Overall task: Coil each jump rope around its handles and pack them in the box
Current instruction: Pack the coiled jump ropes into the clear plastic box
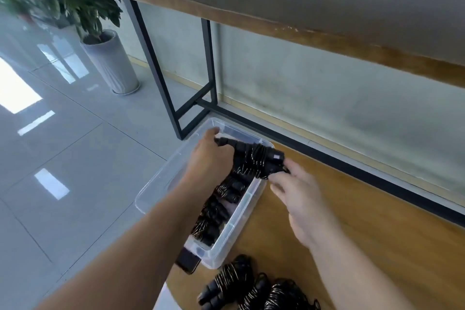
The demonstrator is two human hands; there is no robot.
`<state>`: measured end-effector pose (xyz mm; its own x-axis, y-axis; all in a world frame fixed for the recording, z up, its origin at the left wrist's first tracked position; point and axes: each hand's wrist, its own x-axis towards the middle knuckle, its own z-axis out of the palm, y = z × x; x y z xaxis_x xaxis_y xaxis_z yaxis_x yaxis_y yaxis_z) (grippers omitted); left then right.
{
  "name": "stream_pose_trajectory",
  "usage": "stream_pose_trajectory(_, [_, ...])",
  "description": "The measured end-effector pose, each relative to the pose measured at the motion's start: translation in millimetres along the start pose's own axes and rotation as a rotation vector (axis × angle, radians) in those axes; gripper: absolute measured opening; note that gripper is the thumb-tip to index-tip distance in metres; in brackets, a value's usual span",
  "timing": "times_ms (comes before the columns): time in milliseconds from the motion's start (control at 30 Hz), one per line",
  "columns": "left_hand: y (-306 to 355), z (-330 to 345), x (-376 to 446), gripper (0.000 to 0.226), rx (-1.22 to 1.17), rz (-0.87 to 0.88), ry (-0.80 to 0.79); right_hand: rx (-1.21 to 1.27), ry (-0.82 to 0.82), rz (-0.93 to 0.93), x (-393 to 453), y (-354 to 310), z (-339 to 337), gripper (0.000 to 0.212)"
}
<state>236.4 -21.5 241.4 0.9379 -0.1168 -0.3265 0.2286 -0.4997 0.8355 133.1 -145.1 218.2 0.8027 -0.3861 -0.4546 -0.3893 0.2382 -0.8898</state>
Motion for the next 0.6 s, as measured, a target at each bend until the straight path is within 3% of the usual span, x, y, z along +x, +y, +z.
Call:
stream_pose_trajectory(100, [0.6,-35.3,31.4,0.052,0.163,-0.006,0.013,0.010,-0.017,0.113,7.5,9.4,46.9,0.015])
stream_pose_trajectory(167, [-5.1,-47.3,48.6,0.053,0.329,0.004,-0.024,0.029,-0.022,0.211,18.2,19.9,73.2,0.017])
stream_pose_trajectory(233, [-18.1,-54.7,63.3,0.058,0.563,0.012,-0.109,0.068,0.004,0.358,30.3,30.6,99.2,0.028])
stream_pose_trajectory(333, [-39.5,-45.8,71.8,0.053,0.898,0.056,-0.264,0.077,0.043,0.452,40.2,44.2,116.3,0.019])
stream_pose_trajectory(433, [-60.2,-41.9,83.4,0.050,1.053,0.122,-0.399,0.115,0.087,0.560,46.9,48.4,129.2,0.020])
stream_pose_trajectory(500, [-72.5,-40.0,91.6,0.056,1.092,0.121,-0.481,0.155,0.119,0.664,45.3,45.0,133.8,0.030])
stream_pose_trajectory(600, [-90.1,-37.3,101.3,0.054,1.125,0.070,-0.611,0.150,0.143,0.701,51.0,55.0,132.0,0.068])
